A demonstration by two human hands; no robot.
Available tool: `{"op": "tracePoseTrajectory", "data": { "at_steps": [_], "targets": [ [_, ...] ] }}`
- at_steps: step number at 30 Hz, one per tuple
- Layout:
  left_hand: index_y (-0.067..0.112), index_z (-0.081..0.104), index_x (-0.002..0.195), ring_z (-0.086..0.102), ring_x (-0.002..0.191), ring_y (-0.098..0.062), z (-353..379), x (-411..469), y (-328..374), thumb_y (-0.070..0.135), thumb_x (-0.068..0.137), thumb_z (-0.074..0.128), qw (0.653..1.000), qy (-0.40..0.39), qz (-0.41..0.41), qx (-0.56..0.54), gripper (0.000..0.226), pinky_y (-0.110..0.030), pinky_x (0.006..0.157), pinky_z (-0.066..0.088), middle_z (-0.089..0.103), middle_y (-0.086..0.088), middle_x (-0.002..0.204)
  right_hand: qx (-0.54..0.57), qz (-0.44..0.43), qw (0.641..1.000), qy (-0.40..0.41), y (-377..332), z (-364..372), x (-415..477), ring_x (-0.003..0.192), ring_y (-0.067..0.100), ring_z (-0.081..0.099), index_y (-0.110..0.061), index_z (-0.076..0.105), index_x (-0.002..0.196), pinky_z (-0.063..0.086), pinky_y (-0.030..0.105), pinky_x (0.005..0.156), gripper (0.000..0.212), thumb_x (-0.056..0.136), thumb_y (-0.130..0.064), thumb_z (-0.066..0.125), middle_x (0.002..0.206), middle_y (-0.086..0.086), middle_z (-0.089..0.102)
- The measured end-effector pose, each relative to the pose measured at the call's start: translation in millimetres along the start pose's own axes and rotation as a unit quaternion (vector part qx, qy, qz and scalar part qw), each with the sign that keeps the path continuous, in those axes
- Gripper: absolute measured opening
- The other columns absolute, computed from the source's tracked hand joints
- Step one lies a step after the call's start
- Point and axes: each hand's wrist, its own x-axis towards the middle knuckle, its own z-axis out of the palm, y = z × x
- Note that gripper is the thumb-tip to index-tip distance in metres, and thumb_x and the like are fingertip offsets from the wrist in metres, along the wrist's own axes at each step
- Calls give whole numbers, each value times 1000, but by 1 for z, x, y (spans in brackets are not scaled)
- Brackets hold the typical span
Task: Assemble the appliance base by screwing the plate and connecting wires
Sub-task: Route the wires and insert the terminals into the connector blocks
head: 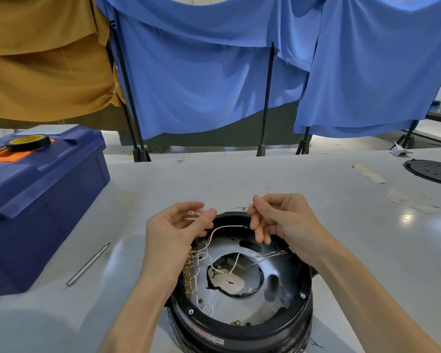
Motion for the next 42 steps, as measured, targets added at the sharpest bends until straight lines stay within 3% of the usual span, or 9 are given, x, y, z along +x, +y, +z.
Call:
{"op": "tracePoseTrajectory", "data": {
  "at_steps": [3,5,7,12,18,25,31,37,42],
  "targets": [
    [34,63,118,55,103,-4,2,-6,7,47,63,82,940,51,191,280,59,-23,89,36,62,15,107,-6,6,1000,9,0,2,-1,41,22,56,5,69,79,44,24,38,31,88,-24,67,61,20,62],
    [30,72,105,52,104,-12,9,-8,11,45,69,81,868,28,316,382,40,-27,91,26,62,11,106,-12,15,1000,7,0,5,-3,39,22,54,7,68,78,42,23,37,32,89,-23,67,59,20,61],
    [23,76,91,59,91,-19,19,-12,13,31,74,79,829,-30,363,424,19,-31,87,32,68,8,91,-22,24,999,4,1,7,-4,36,21,51,7,67,75,39,22,35,32,91,-20,66,56,19,60],
    [20,74,90,64,79,-14,30,-18,12,17,88,69,894,-88,243,367,7,-38,72,51,69,9,84,-42,40,998,-22,2,7,-7,34,18,48,3,68,71,34,19,33,33,95,-19,62,53,17,59],
    [20,73,81,67,62,-5,25,-12,12,11,85,72,963,-145,88,208,10,-10,62,47,69,10,63,-42,17,997,-56,0,-2,-11,48,24,60,3,70,84,47,25,44,24,89,-20,65,70,20,65],
    [16,71,90,71,64,-20,21,-8,10,14,90,68,964,-198,27,174,3,-24,75,52,68,2,56,-70,-9,996,-49,0,-4,-14,49,26,62,7,67,81,51,26,47,23,85,-16,71,67,22,67],
    [24,69,83,51,40,-11,26,-10,9,24,89,69,955,-192,33,223,6,-19,48,43,62,-7,47,-105,4,994,-32,4,-3,-14,42,21,57,0,70,70,44,23,40,24,89,-15,70,62,19,66],
    [15,71,82,41,32,-7,27,-13,9,18,89,69,945,-237,30,223,8,-19,43,40,52,13,38,-117,-80,980,142,9,-19,-7,68,16,70,-8,76,81,55,20,68,21,95,-16,62,74,6,75],
    [25,70,77,58,41,-9,40,-20,5,21,87,70,909,-284,63,300,10,-22,54,46,59,21,52,-169,-33,973,151,25,-29,-4,80,6,71,-16,77,82,51,15,73,18,94,-19,64,82,-4,77]
  ]
}}
